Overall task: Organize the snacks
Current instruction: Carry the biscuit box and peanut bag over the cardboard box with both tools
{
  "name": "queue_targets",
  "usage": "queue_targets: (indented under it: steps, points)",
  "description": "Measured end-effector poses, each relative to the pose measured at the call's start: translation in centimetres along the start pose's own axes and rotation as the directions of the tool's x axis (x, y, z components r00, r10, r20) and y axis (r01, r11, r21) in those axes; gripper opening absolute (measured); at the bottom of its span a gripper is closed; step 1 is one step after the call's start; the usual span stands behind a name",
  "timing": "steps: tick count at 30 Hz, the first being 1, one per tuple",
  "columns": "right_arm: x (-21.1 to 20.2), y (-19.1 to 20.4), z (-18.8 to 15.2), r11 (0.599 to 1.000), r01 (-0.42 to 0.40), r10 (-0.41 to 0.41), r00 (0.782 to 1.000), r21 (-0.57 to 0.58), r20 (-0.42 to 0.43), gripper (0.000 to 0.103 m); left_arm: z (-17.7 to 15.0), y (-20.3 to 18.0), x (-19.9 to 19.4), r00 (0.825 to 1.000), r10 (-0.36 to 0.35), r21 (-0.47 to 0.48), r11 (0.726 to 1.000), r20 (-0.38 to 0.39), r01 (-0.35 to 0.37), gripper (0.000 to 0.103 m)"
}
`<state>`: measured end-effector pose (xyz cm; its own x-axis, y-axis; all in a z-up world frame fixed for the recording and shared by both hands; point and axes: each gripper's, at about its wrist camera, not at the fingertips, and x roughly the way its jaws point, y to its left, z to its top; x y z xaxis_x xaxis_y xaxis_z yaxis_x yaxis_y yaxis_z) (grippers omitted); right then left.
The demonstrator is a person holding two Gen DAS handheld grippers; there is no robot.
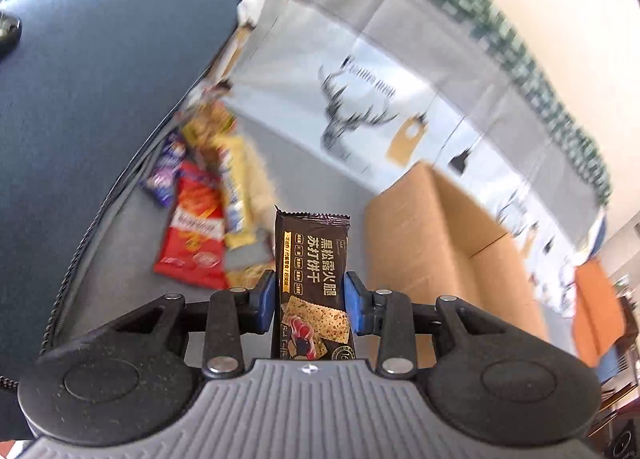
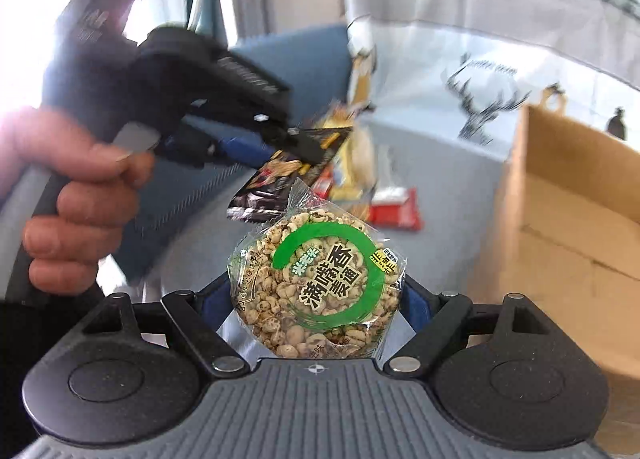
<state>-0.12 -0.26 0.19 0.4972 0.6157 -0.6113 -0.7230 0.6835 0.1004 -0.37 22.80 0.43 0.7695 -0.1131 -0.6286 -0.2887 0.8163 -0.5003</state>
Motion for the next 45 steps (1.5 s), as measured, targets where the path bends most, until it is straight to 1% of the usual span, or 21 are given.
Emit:
queue_targets:
  steps: [2,4,6,9,12,14,16,18,19,20,21,22,24,27,30,31,33,35,40,43,45]
  points:
    - [-1.4,-1.0,0.6,1.0,0.009,-0.011,0.999,0.025,0.042,0.085,-0.3,-0.3,-0.3,0.998,-0.032,0.011,0.999,0.045,0.031,0.039]
    - [-2.5,-2.1,1.0,0.999,0.029,-0.032,0.997,0.043,0.076,0.085,-0.5,-0.2,0.2,0.998,-0.039,-0.001,0.999,0.043,0.039,0.039]
    - [-3.6,-3.3,1.4,0.997,0.048,-0.054,0.994,0.067,0.099,0.085,0.0,-0.5,0.3,0.998,-0.039,-0.009,0.999,0.047,0.04,0.039]
    - [-5.5,-5.9,2.4,0.99,0.073,-0.09,0.986,0.12,0.137,0.085,0.4,-1.0,0.3,0.994,-0.093,-0.046,0.994,0.062,0.096,0.039]
    - [-7.6,-8.9,3.9,0.981,0.117,-0.144,0.972,0.154,0.184,0.085,0.6,-2.3,0.8,0.991,-0.119,-0.051,0.991,0.054,0.121,0.039]
    - [-8.8,-11.1,4.9,0.973,0.167,-0.199,0.957,0.159,0.21,0.085,0.5,-3.8,1.0,0.988,-0.143,-0.03,0.989,0.051,0.145,0.039]
    - [-9.2,-13.6,5.2,0.958,0.229,-0.265,0.937,0.172,0.229,0.085,0.2,-5.4,1.4,0.986,-0.161,-0.002,0.987,0.046,0.161,0.039]
    - [-9.5,-15.8,4.3,0.937,0.282,-0.325,0.918,0.205,0.225,0.085,-0.1,-6.8,1.8,0.983,-0.179,0.024,0.984,0.047,0.178,0.039]
    - [-9.5,-16.9,3.6,0.923,0.298,-0.352,0.91,0.243,0.219,0.085,-0.2,-7.6,1.9,0.981,-0.185,0.038,0.982,0.05,0.183,0.039]
    - [-9.2,-17.9,3.0,0.91,0.303,-0.365,0.909,0.281,0.202,0.085,-0.3,-8.4,2.1,0.98,-0.191,0.054,0.981,0.056,0.188,0.039]
    - [-8.8,-18.8,2.6,0.898,0.307,-0.372,0.913,0.316,0.169,0.085,-0.4,-9.3,2.3,0.979,-0.196,0.074,0.979,0.059,0.191,0.039]
    - [-8.8,-19.5,2.4,0.888,0.309,-0.376,0.914,0.339,0.154,0.085,-0.5,-10.2,2.5,0.977,-0.205,0.091,0.976,0.058,0.199,0.039]
    - [-9.3,-20.1,2.1,0.881,0.313,-0.391,0.903,0.355,0.175,0.085,-0.5,-12.2,3.2,0.968,-0.248,0.129,0.962,0.047,0.24,0.039]
    - [-9.6,-20.8,1.5,0.874,0.333,-0.41,0.896,0.353,0.169,0.085,-0.4,-15.5,4.2,0.958,-0.28,0.217,0.94,0.054,0.262,0.039]
    - [-9.8,-21.2,1.0,0.868,0.346,-0.422,0.893,0.357,0.158,0.085,-1.0,-16.9,5.3,0.94,-0.337,0.224,0.922,0.057,0.317,0.039]
    - [-9.8,-21.4,0.9,0.865,0.354,-0.427,0.891,0.355,0.153,0.085,-1.4,-17.1,5.7,0.936,-0.348,0.233,0.915,0.048,0.329,0.039]
    - [-9.9,-21.2,0.4,0.864,0.369,-0.437,0.887,0.342,0.148,0.085,-2.2,-17.4,6.5,0.944,-0.33,0.238,0.918,0.022,0.316,0.039]
    - [-9.9,-21.2,0.1,0.866,0.381,-0.444,0.884,0.325,0.146,0.085,-2.5,-17.7,7.3,0.941,-0.338,0.221,0.918,0.002,0.329,0.039]
    - [-10.0,-21.9,-0.4,0.858,0.4,-0.46,0.878,0.321,0.135,0.085,-3.7,-18.8,8.6,0.941,-0.336,0.252,0.908,-0.035,0.333,0.039]
    - [-10.1,-22.3,-0.6,0.852,0.405,-0.466,0.875,0.331,0.131,0.085,-4.0,-19.0,8.7,0.939,-0.343,0.261,0.903,-0.037,0.34,0.039]
    - [-10.2,-22.4,-0.6,0.851,0.404,-0.467,0.875,0.336,0.132,0.085,-4.0,-19.0,8.7,0.94,-0.341,0.261,0.905,-0.035,0.337,0.039]
